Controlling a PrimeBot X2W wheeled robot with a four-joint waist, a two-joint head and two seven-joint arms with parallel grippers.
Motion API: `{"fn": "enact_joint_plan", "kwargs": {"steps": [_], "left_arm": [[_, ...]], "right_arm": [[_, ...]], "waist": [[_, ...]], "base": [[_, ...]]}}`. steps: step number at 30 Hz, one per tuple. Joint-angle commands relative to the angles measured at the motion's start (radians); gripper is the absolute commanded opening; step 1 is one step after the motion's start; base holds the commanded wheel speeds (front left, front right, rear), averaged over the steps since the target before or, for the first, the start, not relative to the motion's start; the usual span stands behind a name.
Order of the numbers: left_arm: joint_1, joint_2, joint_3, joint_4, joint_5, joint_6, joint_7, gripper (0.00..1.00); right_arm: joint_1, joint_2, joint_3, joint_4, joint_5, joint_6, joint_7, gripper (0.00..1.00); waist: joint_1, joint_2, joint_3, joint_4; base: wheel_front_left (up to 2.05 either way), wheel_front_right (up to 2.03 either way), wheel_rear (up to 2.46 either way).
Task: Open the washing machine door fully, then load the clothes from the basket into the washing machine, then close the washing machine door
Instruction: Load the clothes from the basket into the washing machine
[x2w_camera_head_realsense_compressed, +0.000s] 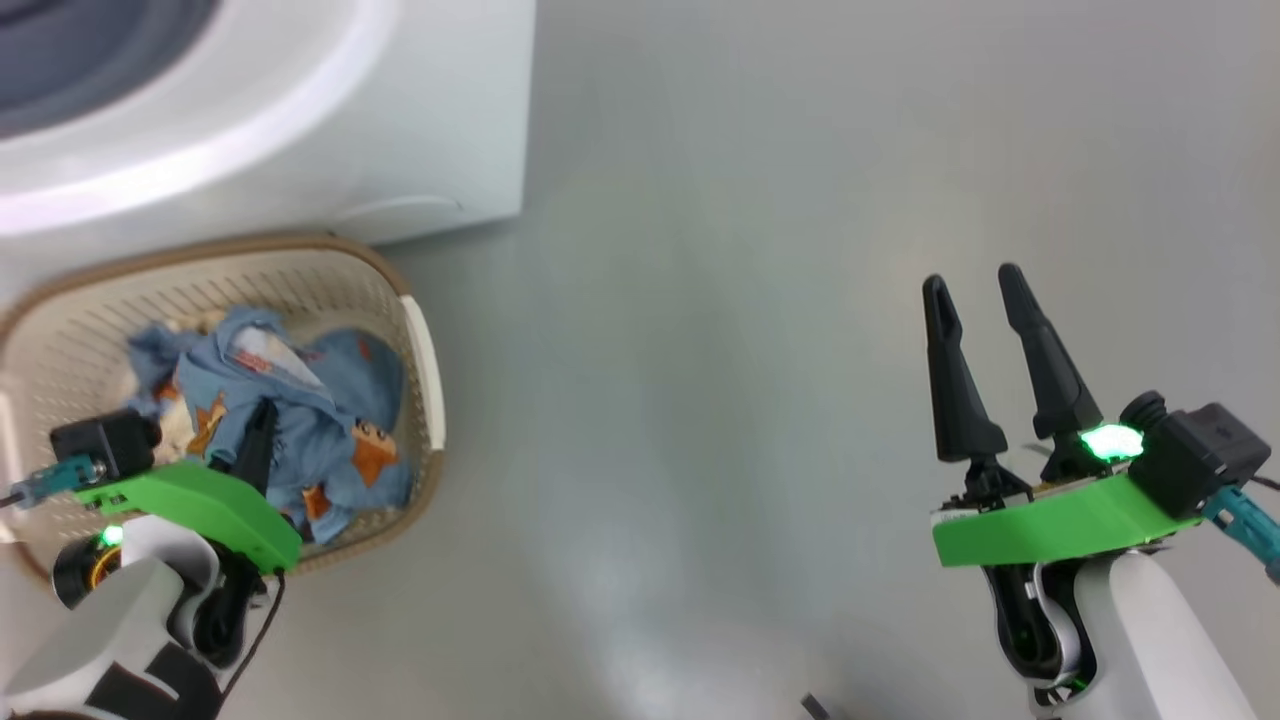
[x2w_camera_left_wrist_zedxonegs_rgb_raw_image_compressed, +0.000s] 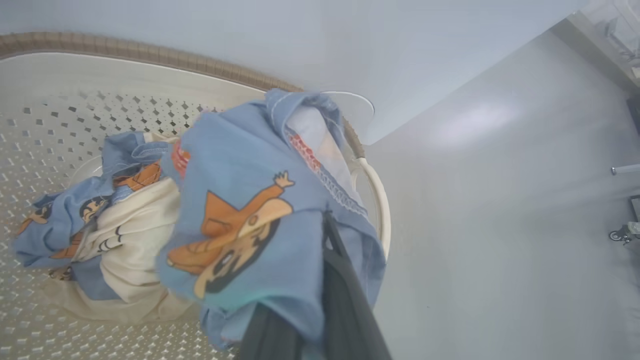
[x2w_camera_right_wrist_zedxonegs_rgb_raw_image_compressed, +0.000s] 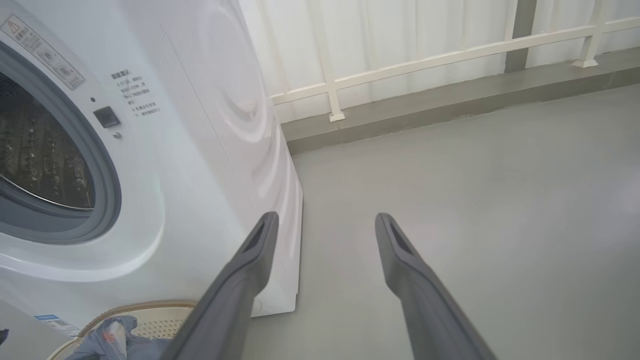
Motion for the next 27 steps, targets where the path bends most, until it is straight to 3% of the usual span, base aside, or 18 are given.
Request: {"fn": "enact_joint_plan", "kwargs": {"steps": [1,15,27], "left_arm": [[0.017,0.033,0.041,-0.020,0.015,0.001,-0.013,0.00],[0.205,-0.017,0.409,-0.206,0.349,0.001,-0.014,0.00],[0.454,-0.098,0.706,-0.461,0.641,0.001,-0.014,0.00]], "right_arm": [[0.028,-0.008,0.013,-0.016,-0.015,0.006,-0.008,1.00],[0.130,-0.047,-0.027,0.018,-0.010,0.006,-0.008,1.00],[0.214,-0.072,-0.057,0.028,0.004,0.006,-0.008,1.00]], "waist": [[0.0000,0.0000,-0.098,0.056],[0.0000,0.0000,-0.283,0.154],[0.0000,0.0000,-0.386,0.185]], "base": [[0.00,0.00,0.00],[0.00,0.00,0.00],[0.00,0.00,0.00]]}}
